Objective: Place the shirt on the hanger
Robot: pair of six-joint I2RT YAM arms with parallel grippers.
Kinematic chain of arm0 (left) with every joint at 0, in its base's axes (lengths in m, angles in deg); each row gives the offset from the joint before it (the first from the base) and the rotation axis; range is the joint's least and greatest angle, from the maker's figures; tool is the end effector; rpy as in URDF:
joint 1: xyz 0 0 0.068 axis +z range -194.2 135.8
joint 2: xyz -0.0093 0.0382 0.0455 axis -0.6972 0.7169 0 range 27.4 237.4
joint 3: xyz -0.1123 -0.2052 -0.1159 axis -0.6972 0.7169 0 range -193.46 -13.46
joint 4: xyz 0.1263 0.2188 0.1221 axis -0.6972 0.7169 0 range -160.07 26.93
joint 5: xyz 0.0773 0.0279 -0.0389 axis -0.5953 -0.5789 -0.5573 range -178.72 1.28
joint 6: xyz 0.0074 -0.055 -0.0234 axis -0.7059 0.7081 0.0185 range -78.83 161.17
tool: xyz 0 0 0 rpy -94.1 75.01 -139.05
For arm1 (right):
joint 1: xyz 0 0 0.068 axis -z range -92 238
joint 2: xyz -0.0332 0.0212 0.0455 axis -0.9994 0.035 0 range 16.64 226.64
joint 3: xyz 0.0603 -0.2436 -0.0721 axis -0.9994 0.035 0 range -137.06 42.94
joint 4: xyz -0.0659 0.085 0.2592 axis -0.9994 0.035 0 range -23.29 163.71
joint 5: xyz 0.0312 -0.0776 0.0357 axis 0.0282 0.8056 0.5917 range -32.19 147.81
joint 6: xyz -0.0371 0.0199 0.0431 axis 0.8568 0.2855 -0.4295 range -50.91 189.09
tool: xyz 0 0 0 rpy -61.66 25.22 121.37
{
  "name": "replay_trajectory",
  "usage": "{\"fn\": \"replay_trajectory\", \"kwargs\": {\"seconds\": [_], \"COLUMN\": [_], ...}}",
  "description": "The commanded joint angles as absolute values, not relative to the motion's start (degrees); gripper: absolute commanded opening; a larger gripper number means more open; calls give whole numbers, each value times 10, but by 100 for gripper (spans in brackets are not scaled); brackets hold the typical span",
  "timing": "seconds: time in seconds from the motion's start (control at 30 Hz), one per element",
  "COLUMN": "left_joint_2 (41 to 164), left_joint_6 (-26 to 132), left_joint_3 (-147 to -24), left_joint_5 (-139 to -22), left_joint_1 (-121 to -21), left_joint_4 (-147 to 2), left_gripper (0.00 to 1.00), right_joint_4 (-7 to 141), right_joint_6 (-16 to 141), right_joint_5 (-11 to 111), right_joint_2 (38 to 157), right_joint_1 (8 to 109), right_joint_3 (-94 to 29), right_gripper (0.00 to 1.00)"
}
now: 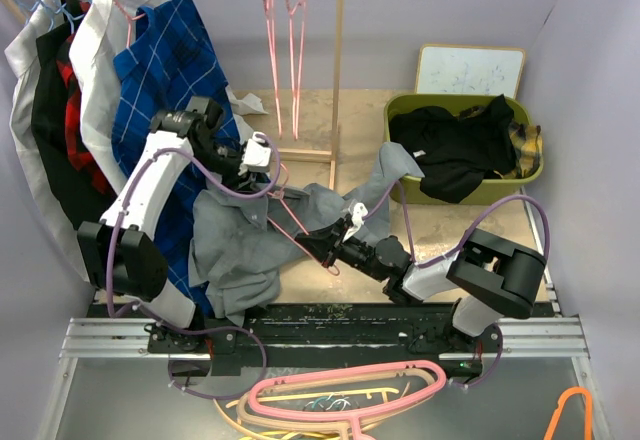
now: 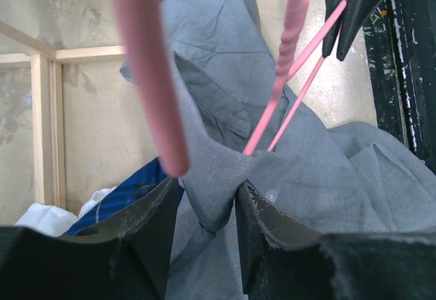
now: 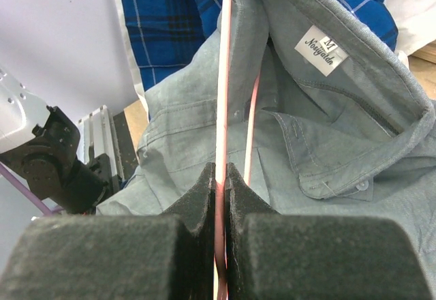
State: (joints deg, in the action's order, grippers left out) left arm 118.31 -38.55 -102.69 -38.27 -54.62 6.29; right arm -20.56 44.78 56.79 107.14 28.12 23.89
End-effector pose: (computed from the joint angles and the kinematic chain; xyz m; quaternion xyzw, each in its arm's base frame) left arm 0.3008 -0.0903 0.3172 0.6683 0.6040 -0.2951 0.3185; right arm 0.1386 0.2406 0.1652 -0.1909 0.5721 0.5386 0.5883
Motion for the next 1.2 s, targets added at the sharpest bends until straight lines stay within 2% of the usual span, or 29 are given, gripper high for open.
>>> {"fn": "replay_trajectory", "kwargs": {"seconds": [0.0,0.13,0.27,0.5,0.53,0.57,0.6,0.67,0.7,0.83,0.93,1.07,1.17], "left_joint_2": [1185,1172,1150,1127,1115,1096,1082,1077,1073,1053,1043,1033,1030], "left_joint_6": [-410,-407,-402,-261,-241,-220,-203,-188,-180,-124,-53,-7,15], "left_joint_3": [-1022,-1007,-996,-1016,-1016,-1013,-1013,-1046,-1057,-1084,-1099,-1119,-1131], "left_joint_5": [-348,-329,-306,-305,-304,-305,-304,-303,-300,-304,-326,-351,-353], "left_joint_1": [-557,-562,-568,-569,-569,-569,-569,-569,-569,-568,-569,-569,-562], "left_joint_4": [82,82,86,17,5,-16,-26,-4,5,2,-20,-27,-30], "left_gripper": [40,29,0,0,0,0,0,0,0,0,0,0,0], "right_joint_4": [-265,-265,-276,-284,-283,-280,-275,-256,-247,-219,-112,41,101], "right_joint_6": [465,463,462,459,457,455,454,446,440,439,442,419,419], "right_joint_5": [562,563,574,602,607,612,613,634,652,711,722,695,663], "right_joint_2": [1066,1069,1073,1046,1034,1018,1003,960,934,814,670,528,491], "right_joint_1": [283,282,282,283,282,282,282,282,282,282,283,282,281], "right_joint_3": [224,221,220,228,234,241,249,267,280,341,375,407,409], "right_gripper": [0,0,0,0,4,16,37,89,99,100,100,100,100]}}
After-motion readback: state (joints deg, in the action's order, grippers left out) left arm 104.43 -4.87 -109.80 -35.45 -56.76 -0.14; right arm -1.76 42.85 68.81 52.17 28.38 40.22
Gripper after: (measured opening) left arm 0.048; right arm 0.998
